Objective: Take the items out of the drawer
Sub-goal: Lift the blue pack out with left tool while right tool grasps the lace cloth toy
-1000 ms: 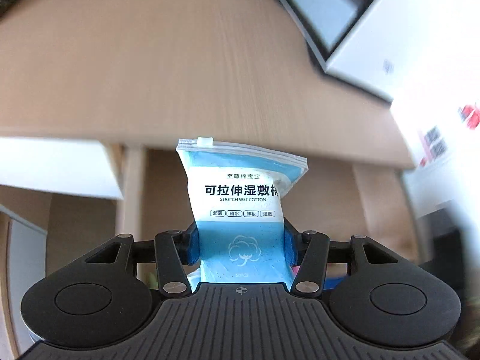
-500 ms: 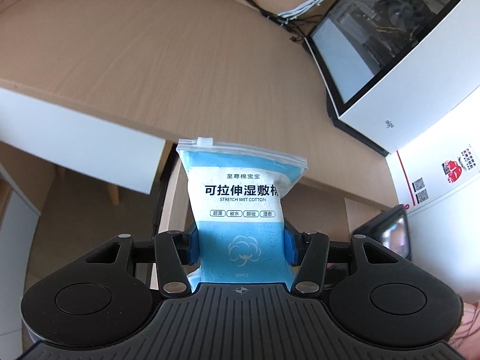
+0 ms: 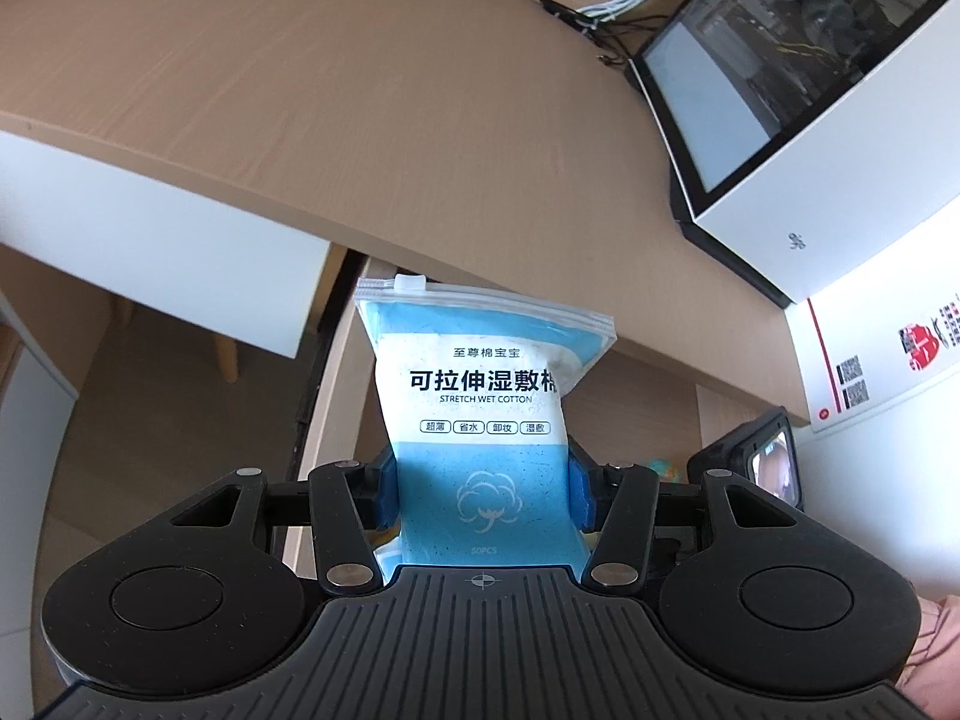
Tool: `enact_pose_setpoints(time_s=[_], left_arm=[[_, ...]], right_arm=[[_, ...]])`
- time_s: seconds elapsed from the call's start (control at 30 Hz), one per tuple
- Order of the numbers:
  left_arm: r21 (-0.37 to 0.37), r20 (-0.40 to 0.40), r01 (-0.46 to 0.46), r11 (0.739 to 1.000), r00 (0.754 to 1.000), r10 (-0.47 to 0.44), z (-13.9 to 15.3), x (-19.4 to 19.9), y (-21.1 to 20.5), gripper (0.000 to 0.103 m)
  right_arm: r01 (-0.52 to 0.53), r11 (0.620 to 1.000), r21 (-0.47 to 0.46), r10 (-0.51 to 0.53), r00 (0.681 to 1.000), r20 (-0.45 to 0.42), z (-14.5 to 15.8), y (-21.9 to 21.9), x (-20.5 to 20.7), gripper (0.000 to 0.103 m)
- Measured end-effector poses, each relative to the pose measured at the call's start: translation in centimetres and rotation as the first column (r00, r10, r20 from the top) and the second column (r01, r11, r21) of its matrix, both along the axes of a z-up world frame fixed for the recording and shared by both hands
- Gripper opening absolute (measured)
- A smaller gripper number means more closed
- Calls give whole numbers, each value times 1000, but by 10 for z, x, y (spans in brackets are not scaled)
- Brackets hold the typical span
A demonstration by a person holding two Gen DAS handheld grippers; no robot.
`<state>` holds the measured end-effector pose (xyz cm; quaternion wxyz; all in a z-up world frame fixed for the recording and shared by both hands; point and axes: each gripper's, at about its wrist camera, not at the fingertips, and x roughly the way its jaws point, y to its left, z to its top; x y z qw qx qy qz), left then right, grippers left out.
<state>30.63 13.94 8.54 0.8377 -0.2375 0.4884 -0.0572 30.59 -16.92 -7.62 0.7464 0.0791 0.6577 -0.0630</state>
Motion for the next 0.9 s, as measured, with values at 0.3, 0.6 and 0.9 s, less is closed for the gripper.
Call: enact_pose_setpoints(time_s=[0.3,0.6,0.9], left_arm=[[-6,27,-31,1000,999,31,10,-2,7,55],[-22,33,-25,999,999,25,24,-1,23,55],[-15,36,26,1000,999,-26,33,-15,27,55]], right_arm=[[7,1000,16,-5,996,-86,-26,9,-7,103],[14,942,337,-33,998,52,5,60,-33,99],[122,942,312,-97,991,-96,-59,114,-46,18]])
